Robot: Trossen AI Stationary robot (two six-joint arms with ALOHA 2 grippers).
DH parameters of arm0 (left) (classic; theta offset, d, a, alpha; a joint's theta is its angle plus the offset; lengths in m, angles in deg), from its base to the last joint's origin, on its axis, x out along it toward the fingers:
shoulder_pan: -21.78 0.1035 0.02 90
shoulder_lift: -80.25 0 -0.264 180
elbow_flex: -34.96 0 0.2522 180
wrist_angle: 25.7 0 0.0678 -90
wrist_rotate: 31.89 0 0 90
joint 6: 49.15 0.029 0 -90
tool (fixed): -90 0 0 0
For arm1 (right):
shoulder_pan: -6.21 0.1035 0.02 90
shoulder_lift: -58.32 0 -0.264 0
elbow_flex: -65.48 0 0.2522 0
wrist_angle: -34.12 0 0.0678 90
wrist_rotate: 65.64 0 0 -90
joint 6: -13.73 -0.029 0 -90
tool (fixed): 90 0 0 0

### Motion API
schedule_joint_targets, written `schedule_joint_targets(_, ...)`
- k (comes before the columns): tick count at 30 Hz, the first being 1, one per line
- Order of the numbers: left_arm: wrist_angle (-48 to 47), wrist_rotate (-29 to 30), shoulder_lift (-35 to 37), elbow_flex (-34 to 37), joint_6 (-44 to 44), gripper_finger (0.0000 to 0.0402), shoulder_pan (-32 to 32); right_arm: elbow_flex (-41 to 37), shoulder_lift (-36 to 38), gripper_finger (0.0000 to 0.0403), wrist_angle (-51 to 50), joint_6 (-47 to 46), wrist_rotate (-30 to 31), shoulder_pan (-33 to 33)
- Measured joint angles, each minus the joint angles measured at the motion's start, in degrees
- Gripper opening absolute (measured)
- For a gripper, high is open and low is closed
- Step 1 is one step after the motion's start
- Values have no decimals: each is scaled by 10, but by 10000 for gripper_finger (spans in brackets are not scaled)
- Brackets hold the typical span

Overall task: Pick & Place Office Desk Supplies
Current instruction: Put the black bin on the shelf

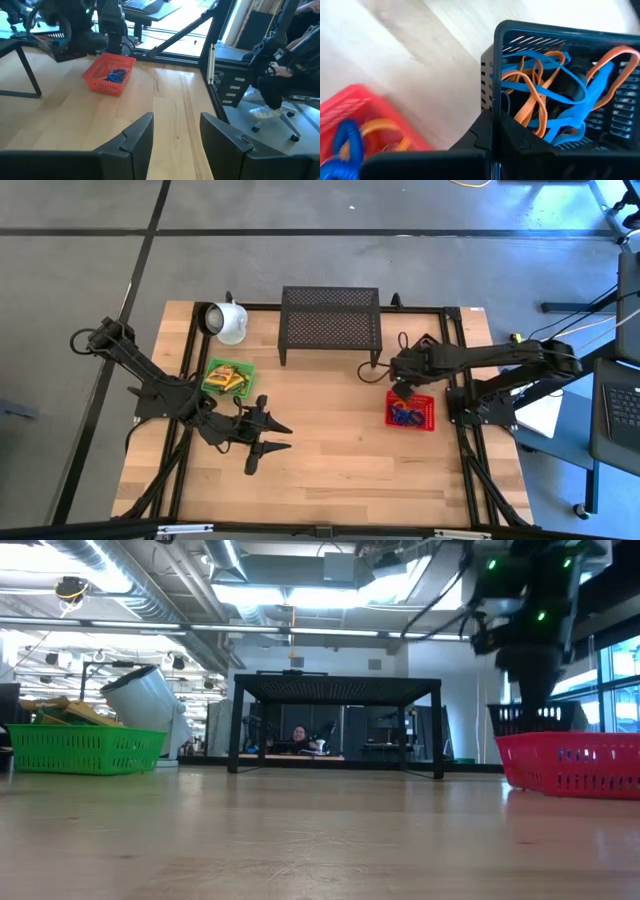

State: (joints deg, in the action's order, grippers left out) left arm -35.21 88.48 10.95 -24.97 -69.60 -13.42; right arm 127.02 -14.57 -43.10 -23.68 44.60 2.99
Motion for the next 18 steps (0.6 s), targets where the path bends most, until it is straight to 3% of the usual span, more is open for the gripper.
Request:
schedule_joint_targets(4, 0, 0, 0, 0, 0, 155, 0, 40, 29, 9, -51, 8, 21, 22)
schedule_joint_targets(9, 1, 0, 0, 0, 0, 155, 0, 151, 30, 9, -134, 9, 60, 39)
schedule_joint_targets(18, 2, 1, 0, 0, 1, 155, 0, 347, -27, 9, -120, 127, 89, 42)
